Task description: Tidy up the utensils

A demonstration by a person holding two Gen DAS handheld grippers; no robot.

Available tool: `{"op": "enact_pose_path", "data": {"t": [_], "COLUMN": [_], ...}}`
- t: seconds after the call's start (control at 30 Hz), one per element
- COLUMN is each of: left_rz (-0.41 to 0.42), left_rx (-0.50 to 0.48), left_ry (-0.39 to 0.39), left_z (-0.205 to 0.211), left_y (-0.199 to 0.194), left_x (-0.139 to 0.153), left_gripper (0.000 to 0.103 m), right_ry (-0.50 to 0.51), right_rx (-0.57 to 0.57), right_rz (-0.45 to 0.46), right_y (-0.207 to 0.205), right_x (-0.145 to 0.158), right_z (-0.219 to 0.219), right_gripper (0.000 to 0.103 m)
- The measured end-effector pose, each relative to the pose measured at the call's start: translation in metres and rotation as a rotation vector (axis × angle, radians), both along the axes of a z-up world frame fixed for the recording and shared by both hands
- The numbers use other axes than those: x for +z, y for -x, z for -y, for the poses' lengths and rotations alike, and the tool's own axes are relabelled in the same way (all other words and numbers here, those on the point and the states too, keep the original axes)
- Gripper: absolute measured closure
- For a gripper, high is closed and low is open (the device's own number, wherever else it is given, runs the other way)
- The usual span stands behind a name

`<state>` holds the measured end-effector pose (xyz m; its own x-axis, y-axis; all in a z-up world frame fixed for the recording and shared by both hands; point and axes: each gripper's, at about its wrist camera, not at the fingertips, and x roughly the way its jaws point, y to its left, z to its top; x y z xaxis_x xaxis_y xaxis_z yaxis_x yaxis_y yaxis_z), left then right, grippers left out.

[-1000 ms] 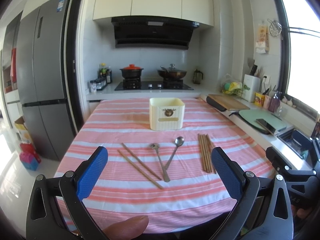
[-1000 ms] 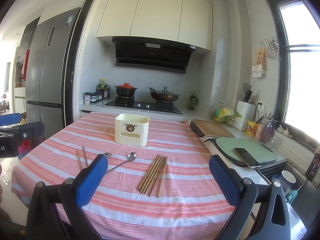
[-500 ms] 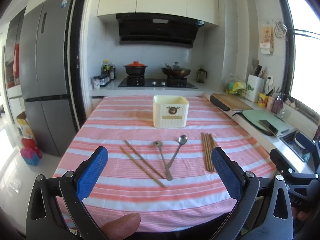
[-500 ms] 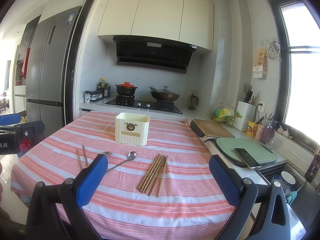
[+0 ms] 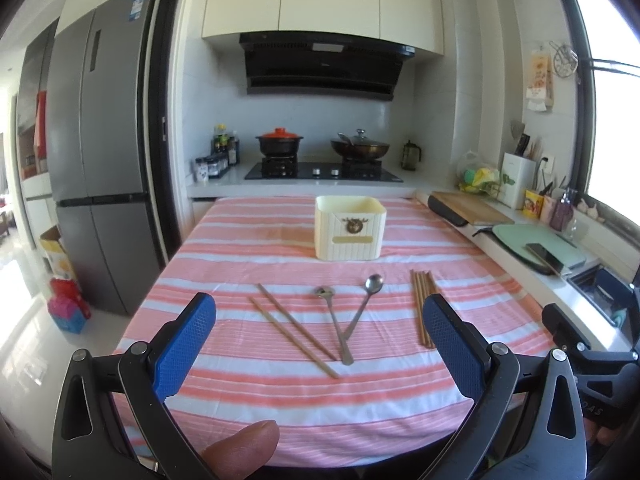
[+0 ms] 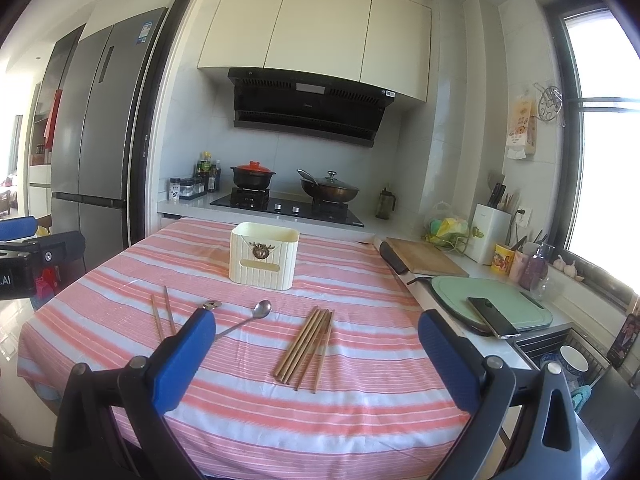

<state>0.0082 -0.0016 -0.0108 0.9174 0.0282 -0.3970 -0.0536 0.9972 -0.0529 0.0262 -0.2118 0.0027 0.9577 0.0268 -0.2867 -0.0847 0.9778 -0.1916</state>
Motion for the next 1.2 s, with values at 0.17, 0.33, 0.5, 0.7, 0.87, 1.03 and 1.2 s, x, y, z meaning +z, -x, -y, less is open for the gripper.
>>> {"op": "enact_pose_path", "data": {"t": [0.17, 0.33, 0.5, 0.7, 0.87, 1.03, 1.2], "left_rz": [0.015, 0.054, 0.093, 0.014, -0.07, -0.129, -0.241], "left_rx": [0.01, 0.007, 0.053, 0.079, 0.102, 0.123, 0.082], "left_ry": [-0.025, -0.029, -0.053, -0.009, 0.077, 0.069, 0.089], "left_z": [0.002, 0.004, 0.001, -0.014, -0.031, -0.034, -0.033], "left_y": [0.001, 0.006, 0.009, -0.002, -0.014, -0.028, -0.047], "left_x": [0.001, 0.004, 0.007, -0.001, -0.014, -0.026, -0.044], "left_gripper": [0.0, 0.0, 0.0, 0.0, 0.0, 0.0, 0.0], "right_ry": [0.002, 0.004, 0.004, -0.012, -0.032, -0.065, -0.068], "right_rx": [-0.001, -0.002, -0.002, -0.011, -0.029, -0.037, -0.068], "right_rz": [0.0, -0.001, -0.001, -0.009, -0.018, -0.026, -0.031], "right_y": [-0.001, 0.0, 0.0, -0.005, -0.012, -0.021, -0.033], "right_x": [-0.001, -0.001, -0.001, -0.004, -0.007, -0.009, -0.014], "right_z": [-0.001, -0.002, -0.002, 0.003, 0.009, 0.017, 0.026], "right_gripper": [0.0, 0.0, 0.0, 0.0, 0.0, 0.0, 0.0]}}
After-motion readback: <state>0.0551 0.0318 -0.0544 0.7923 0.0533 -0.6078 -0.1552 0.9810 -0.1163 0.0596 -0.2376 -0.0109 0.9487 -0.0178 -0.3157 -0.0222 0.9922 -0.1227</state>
